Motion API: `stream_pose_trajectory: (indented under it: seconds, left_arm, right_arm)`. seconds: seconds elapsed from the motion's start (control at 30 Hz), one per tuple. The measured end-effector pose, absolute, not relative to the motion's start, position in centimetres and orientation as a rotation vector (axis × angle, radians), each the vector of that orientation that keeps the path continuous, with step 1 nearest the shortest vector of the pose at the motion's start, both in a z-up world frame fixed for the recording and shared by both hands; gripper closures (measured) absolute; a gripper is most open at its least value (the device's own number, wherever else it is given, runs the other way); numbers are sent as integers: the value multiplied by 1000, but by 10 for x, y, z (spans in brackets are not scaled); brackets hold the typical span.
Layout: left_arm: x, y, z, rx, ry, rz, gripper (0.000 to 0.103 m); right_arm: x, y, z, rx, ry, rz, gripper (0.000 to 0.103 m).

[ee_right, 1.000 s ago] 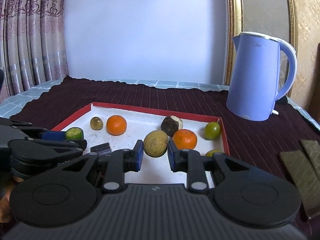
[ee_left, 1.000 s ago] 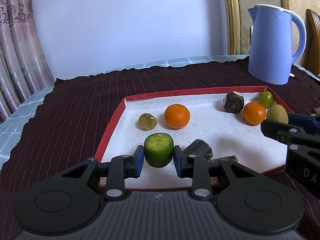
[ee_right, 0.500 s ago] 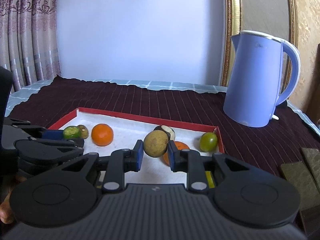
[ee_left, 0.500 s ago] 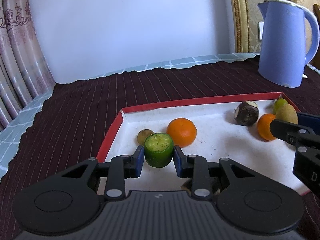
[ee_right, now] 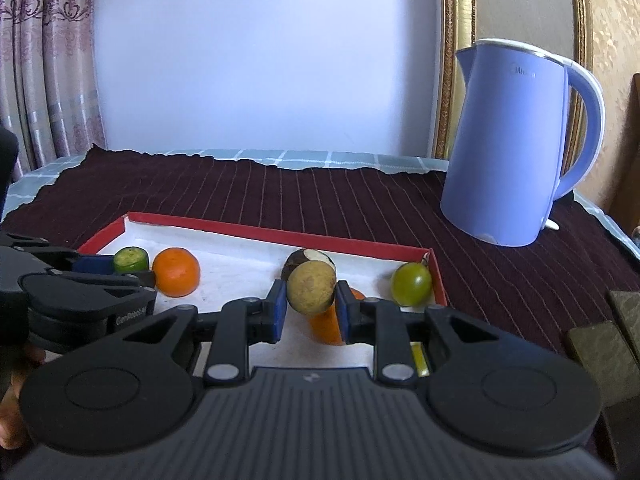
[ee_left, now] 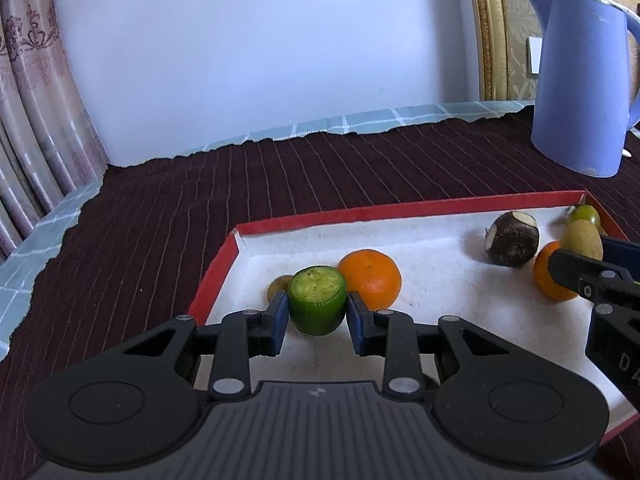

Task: Organize fruits
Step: 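Lower the lime and open the left gripper while the right releases the yellow fruit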

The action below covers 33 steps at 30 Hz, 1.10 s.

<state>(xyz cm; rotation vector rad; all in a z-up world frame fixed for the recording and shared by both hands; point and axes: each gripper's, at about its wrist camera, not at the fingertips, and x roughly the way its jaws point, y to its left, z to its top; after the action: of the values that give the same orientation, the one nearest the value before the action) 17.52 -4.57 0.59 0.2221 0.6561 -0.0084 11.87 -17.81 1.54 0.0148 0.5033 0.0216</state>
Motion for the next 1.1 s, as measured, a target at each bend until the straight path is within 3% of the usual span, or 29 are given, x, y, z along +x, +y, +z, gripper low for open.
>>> stream_pose_trajectory:
  seconds: [0.13, 0.27, 0.33, 0.4, 0.47, 0.53, 0.73, 0.83, 1.1]
  left_arm:
    - [176, -46, 7, 217, 659, -5, 72]
    - [175, -46, 6, 221, 665, -2, 72]
    - [175, -45, 6, 222, 668, 1, 71]
    - [175, -45, 6, 221, 664, 6, 64]
    - [174, -44, 6, 223, 653, 11, 44]
    - [171, -43, 7, 222, 643, 13, 39]
    - [163, -41, 7, 225, 642, 12, 39]
    - [158, -39, 7, 212, 644, 11, 39]
    - [140, -30, 6, 185, 653, 12, 39]
  right_arm:
    - [123, -179, 13, 15, 510, 16, 78]
    - [122, -177, 12, 3, 503, 11, 65]
    - [121, -177, 12, 0, 502, 8, 64]
    - [121, -177, 12, 0, 502, 9, 61]
    - [120, -178, 12, 2, 501, 7, 51]
    - [119, -177, 11, -3, 499, 4, 51]
    - [113, -179, 10, 4, 499, 9, 51]
    - [106, -179, 12, 6, 484, 12, 43]
    - [91, -178, 12, 3, 471, 23, 34]
